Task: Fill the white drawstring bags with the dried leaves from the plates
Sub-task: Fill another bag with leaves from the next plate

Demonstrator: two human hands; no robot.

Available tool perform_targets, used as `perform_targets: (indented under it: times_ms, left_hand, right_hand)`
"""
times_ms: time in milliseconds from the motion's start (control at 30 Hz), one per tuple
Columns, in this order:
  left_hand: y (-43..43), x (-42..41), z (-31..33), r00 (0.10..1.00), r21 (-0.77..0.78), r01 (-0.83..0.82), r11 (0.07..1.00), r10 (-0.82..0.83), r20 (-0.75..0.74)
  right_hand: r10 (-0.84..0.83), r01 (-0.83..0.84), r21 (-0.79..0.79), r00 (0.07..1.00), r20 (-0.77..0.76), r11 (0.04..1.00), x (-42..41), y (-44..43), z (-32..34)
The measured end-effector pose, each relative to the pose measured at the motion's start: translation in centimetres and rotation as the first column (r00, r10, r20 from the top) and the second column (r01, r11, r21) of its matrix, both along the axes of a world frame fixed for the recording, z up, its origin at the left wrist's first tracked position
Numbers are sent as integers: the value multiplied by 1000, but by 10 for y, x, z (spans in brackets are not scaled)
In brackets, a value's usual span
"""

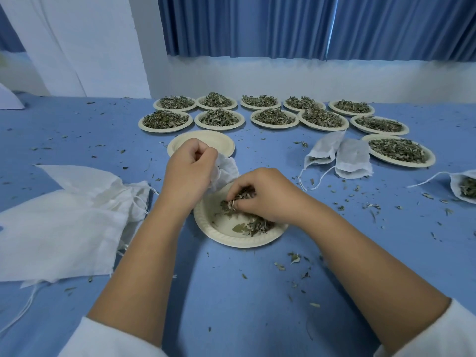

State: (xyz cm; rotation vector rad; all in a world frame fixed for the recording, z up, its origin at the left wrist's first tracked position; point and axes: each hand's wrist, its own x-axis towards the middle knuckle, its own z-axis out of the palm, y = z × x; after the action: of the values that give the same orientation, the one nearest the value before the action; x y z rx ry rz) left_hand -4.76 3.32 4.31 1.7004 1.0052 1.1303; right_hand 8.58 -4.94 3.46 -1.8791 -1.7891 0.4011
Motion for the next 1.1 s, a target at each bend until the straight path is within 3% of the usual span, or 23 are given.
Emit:
perform_targets:
  times_ms: [233, 400, 533, 600, 767, 1100]
  left_hand:
    - [0, 1, -2, 1000, -16, 7, 1000, -7, -20]
    - [-2, 1, -1, 997, -20, 64, 998, -64, -44]
    - [-6, 4, -2, 985, -15, 147, 989, -148, -92]
    - [-6, 6, -4, 984, -4, 141, 990, -140, -109]
    - [-5, 7, -4, 992, -49, 114, 992, -117, -56]
    - [-5, 10, -6, 997, 14, 21, 1000, -20, -73]
  right_hand:
    - [-50, 94, 101, 926, -373, 990, 18, -5, 19]
    - [-165, 244, 42, 761, -628, 969, 20, -1, 18]
    - [-133, 266, 58, 648, -750, 962, 12, 1, 15]
    - [-122, 268, 77, 651, -749, 960, 9, 3, 12]
    - [-92, 226, 164, 812, -577, 960, 5, 5, 8]
    - [-85, 193, 313, 942, -326, 930, 1, 2, 7]
